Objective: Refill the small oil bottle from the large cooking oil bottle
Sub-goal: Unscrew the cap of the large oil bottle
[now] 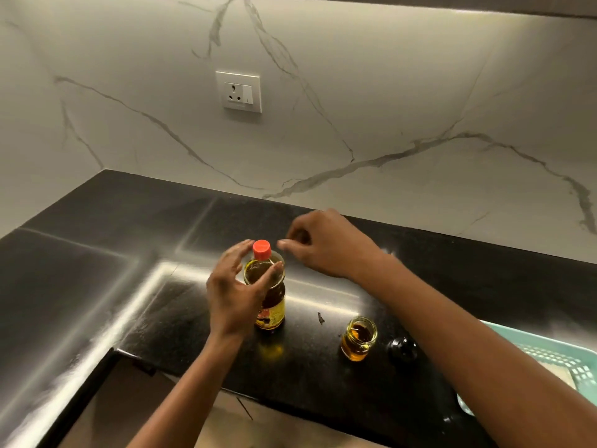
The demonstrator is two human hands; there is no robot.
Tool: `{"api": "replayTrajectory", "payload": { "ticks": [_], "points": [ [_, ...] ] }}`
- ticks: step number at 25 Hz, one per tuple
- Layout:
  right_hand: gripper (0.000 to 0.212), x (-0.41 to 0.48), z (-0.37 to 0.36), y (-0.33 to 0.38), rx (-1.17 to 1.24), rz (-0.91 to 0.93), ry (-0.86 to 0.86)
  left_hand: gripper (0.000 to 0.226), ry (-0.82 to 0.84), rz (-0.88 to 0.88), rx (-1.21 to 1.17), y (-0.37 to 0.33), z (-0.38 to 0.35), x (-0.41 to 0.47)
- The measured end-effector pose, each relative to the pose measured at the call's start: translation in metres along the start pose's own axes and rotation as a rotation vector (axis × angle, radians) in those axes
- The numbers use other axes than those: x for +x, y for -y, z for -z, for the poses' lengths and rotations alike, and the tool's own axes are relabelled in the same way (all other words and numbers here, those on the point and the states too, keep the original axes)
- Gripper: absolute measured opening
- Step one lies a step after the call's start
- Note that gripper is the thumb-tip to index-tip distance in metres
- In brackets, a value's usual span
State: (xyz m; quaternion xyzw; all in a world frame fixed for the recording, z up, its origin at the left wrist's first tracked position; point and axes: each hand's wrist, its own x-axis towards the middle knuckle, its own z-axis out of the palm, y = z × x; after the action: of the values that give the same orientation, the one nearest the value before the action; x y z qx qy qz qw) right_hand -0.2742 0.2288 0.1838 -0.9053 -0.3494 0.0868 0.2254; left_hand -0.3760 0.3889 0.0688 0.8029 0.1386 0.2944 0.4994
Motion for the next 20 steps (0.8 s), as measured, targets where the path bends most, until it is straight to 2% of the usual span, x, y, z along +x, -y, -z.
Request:
{"api": "replayTrajectory", "payload": {
  "ticks": [2, 7, 12, 15, 17, 20],
  "points": [
    [0.035, 0.02, -0.013, 0.023, -0.008, 0.075, -0.018, 0.046, 0.04, 0.034, -0.048, -0.003, -0.004, 0.002],
    [0.031, 0.043, -0.023, 0.035, -0.174, 0.165, -0.005, 0.041, 0.044, 0.105, -0.166, -0.002, -0.003, 0.001],
    [0.021, 0.048, -0.014, 0.038, -0.309, 0.24, 0.129, 0.037, 0.054, 0.13, -0.221, 0.0, -0.005, 0.0],
    [0.031, 0.05, -0.004, 0.04, -0.356, 0.367, 0.23, 0.036, 0.033, 0.167, -0.229, 0.003, -0.006, -0.001],
    [0.036, 0.051, -0.007, 0.041, -0.392, 0.353, 0.225, 0.04, 0.037, 0.173, -0.24, 0.002, -0.006, -0.001],
    [0.023, 0.053, -0.013, 0.042, -0.452, 0.286, 0.17, 0.038, 0.048, 0.133, -0.233, 0.0, -0.006, 0.0]
  ]
}}
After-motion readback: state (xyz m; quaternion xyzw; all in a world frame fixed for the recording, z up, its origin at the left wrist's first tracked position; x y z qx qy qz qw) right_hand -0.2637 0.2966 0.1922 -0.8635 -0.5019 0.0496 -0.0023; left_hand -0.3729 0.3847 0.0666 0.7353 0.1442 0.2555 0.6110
